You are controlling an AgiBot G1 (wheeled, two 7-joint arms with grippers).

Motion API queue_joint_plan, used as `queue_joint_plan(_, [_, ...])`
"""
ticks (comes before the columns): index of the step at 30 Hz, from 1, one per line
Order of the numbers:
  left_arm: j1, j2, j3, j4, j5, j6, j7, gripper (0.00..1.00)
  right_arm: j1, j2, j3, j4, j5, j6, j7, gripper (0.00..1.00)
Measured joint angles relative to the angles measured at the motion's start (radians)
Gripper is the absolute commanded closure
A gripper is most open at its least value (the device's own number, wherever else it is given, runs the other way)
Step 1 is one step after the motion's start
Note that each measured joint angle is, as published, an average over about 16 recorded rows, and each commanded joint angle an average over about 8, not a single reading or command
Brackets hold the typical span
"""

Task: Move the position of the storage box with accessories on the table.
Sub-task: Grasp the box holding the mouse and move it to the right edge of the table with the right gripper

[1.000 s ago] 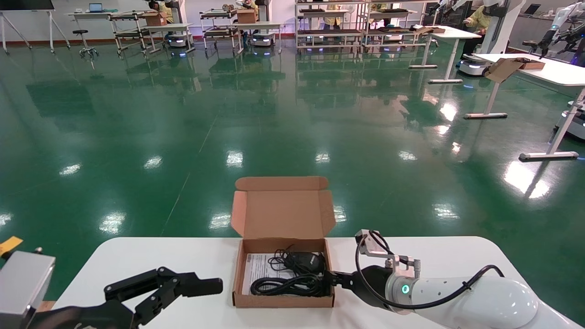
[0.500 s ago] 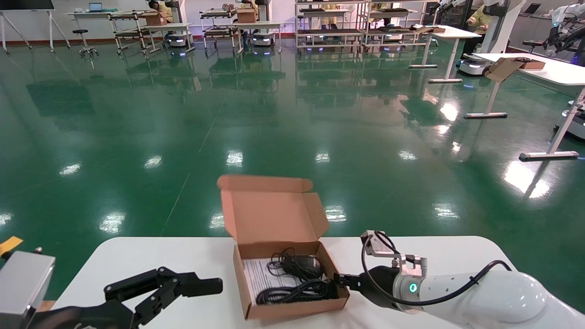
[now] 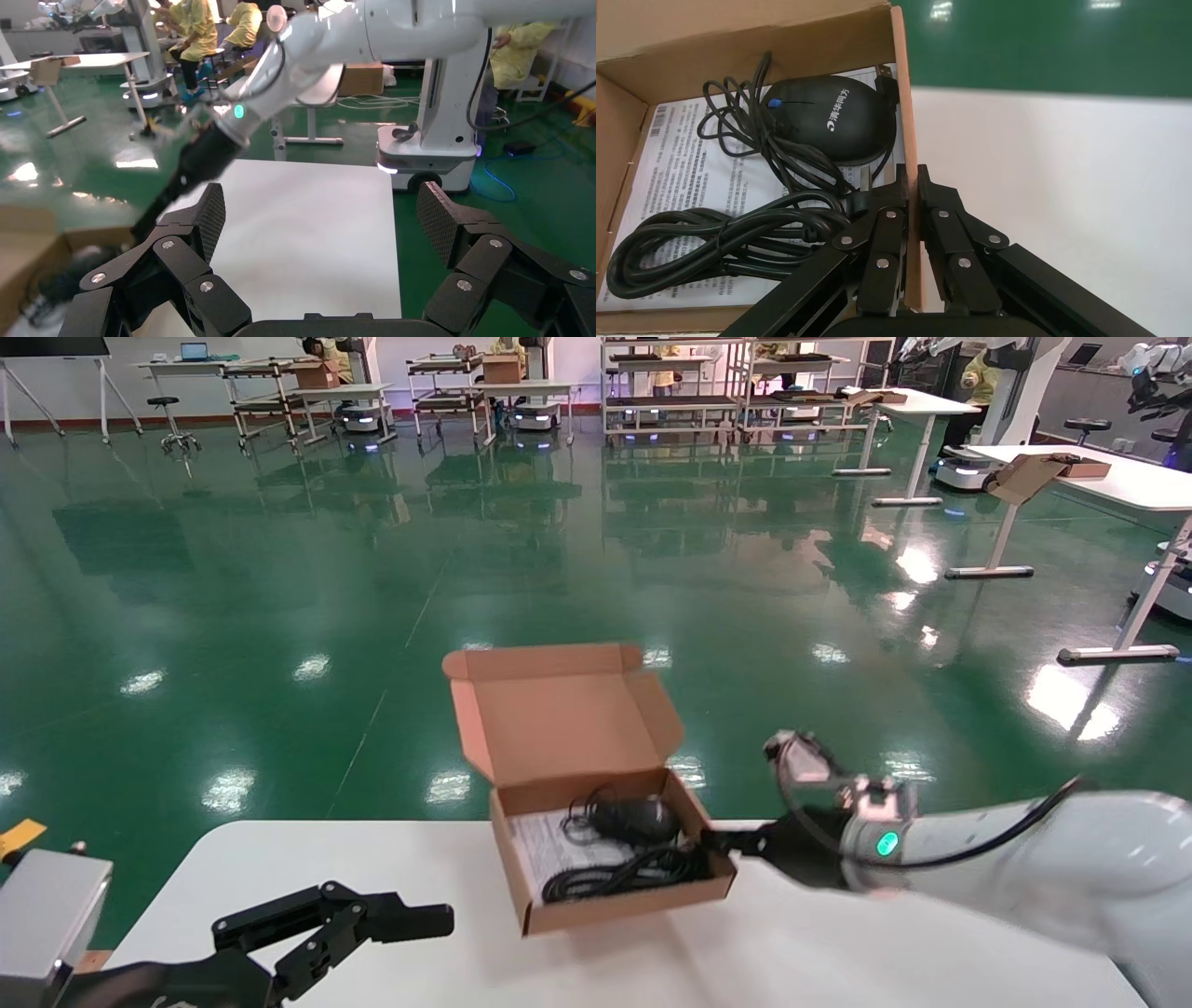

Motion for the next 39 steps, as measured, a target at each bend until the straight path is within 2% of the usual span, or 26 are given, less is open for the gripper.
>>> queue_joint_plan(10, [0.0, 0.0, 0.0, 0.0, 0.0, 0.0, 0.0, 0.0, 0.157, 0.133, 0.003, -0.038, -0.005, -0.097, -0.054, 1.0])
queue_joint_plan(20, [0.0, 0.0, 0.0, 0.0, 0.0, 0.0, 0.0, 0.0, 0.246, 0.287, 0.004, -0.088, -0.011, -0.128, -0.107, 1.0])
queue_joint_plan(29, [0.0, 0.0, 0.0, 0.0, 0.0, 0.0, 0.0, 0.0, 0.234, 0.399, 0.019, -0.122, 0.009, -0.133, -0.166, 1.0])
queue_joint_plan(39, [0.0, 0.0, 0.0, 0.0, 0.0, 0.0, 0.0, 0.0, 0.148, 0.464, 0.048, -0.141, 0.051, -0.107, -0.24, 1.0])
